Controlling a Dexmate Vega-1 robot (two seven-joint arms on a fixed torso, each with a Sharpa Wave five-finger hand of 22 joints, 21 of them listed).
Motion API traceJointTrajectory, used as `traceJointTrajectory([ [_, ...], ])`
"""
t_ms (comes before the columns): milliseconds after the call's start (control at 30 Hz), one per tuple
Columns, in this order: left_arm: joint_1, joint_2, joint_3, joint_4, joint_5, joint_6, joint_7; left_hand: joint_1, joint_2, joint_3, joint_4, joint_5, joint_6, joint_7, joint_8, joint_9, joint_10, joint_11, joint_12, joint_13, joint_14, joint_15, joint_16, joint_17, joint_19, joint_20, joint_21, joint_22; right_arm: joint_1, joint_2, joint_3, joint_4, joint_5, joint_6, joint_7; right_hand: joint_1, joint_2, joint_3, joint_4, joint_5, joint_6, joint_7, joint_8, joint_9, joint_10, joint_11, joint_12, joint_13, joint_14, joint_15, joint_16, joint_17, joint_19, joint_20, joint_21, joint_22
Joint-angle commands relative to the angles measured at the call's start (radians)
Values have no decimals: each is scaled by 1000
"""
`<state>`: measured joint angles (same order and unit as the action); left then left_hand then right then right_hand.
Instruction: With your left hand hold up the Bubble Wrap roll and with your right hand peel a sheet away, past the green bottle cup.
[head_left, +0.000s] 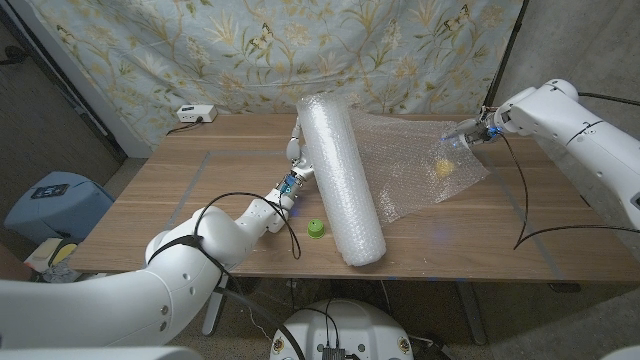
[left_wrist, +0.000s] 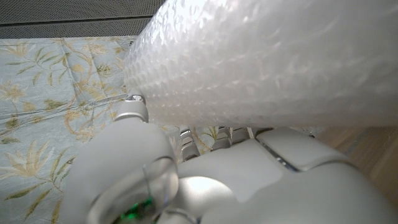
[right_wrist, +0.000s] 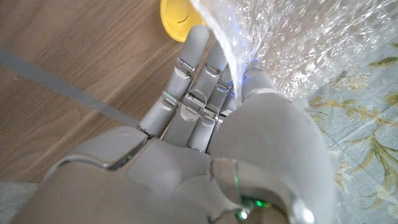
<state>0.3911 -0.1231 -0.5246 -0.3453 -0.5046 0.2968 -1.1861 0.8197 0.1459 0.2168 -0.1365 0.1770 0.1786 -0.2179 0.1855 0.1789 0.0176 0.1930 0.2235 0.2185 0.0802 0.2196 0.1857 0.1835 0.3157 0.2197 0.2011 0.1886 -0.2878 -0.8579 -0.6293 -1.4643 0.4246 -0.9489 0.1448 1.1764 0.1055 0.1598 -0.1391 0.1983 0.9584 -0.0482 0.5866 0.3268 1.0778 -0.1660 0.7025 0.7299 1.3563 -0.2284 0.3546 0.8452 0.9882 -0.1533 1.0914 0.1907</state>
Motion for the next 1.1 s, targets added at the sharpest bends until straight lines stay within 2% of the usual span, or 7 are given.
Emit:
traceJointTrajectory([
  [33, 27, 10, 30, 3, -38, -7, 4, -5, 0, 4, 0, 2, 7, -2, 4, 3, -4, 3, 6, 0, -6, 5, 2, 3, -3, -3, 9, 4, 15, 24, -16, 26, -9, 17, 10, 9, 2, -4, 0, 6, -3, -6, 6, 6, 3, -11, -1, 2, 10, 0, -6, 3, -2, -63, 7, -1],
  [500, 18, 2, 10, 2, -16, -4, 45, -7, 0, 5, 0, 2, 8, -2, 4, 3, -4, 3, 6, 0, -5, 5, 2, 3, -4, -3, 10, 4, 26, 18, -18, 43, -2, 17, 45, 4, 7, -4, 4, 3, -17, -8, 2, 8, -9, -8, -12, -3, 1, 0, -17, -3, -9, -61, 14, -3],
  [700, 12, -3, -3, 2, 0, -1, 54, -7, 0, 6, 0, 2, 9, -2, 4, 3, -4, 4, 6, 0, -5, 5, 2, 3, -4, -3, 10, 4, 24, 5, -14, 41, 9, 23, 71, -18, 8, -9, 14, -3, -34, -7, -6, 7, -26, 7, -26, -15, -15, 0, -36, -16, -17, -58, 13, -7],
  [967, 7, -6, -19, 1, 20, -1, 59, -9, 1, 7, 0, 2, 10, -2, 4, 3, -2, 2, 8, 0, -5, 5, 3, 3, -4, -3, 11, 4, 25, -16, -15, 25, 17, 37, 112, -69, 13, -14, 34, -6, -97, 11, -52, -3, -63, 28, -71, -69, -64, -2, -76, -32, -45, -56, -5, -14],
  [1100, 7, -8, -25, 1, 28, 0, 58, -9, 1, 8, 0, 2, 10, -2, 4, 3, 1, 0, 9, 0, -4, 5, 3, 3, -4, -3, 11, 4, 25, -23, -16, 17, 18, 49, 129, -105, 5, -22, 46, -7, -117, 22, -80, -16, -82, 43, -93, -99, -91, -1, -97, -39, -53, -54, -17, -17],
])
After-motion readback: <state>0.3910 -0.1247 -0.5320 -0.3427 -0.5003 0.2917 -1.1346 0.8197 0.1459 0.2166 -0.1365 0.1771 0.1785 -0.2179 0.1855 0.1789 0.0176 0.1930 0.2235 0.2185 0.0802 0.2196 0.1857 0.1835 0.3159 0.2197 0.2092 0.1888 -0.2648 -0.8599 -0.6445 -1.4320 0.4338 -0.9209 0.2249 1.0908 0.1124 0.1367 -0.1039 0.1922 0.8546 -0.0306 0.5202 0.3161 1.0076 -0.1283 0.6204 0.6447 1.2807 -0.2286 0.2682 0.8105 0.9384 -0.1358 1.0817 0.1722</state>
